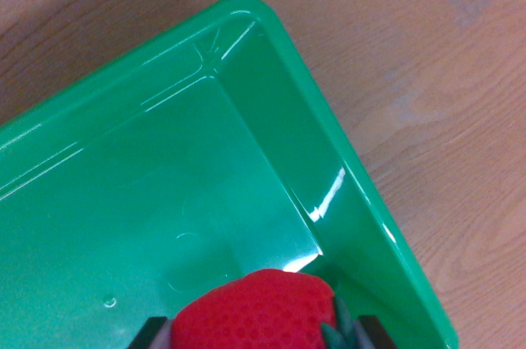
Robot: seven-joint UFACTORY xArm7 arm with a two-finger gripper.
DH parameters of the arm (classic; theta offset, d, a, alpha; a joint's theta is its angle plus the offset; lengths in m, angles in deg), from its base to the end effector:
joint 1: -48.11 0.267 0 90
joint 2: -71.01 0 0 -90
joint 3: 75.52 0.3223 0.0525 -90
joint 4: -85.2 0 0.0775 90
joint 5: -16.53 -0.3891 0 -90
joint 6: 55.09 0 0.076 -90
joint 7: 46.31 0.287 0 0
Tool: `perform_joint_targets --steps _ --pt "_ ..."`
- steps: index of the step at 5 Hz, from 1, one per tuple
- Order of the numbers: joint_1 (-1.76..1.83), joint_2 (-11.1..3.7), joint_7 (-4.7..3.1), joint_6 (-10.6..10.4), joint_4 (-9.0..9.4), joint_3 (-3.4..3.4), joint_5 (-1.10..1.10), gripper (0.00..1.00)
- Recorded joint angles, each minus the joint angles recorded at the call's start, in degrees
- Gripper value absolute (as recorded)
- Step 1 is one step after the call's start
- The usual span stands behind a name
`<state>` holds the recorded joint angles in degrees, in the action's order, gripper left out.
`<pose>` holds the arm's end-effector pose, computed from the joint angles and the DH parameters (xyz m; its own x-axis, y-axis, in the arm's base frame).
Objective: Pick fruit
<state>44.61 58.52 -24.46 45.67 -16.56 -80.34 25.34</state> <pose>0.5166 -0.1188 0.3512 0.8445 -0.5224 -0.1180 -0.4882 -0.8414 0.2316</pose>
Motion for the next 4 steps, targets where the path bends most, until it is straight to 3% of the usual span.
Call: perform_joint_targets --steps 4 --pt "0.02 0.24 -0.12 0.84 -0.61 0.00 -0.02 1.00"
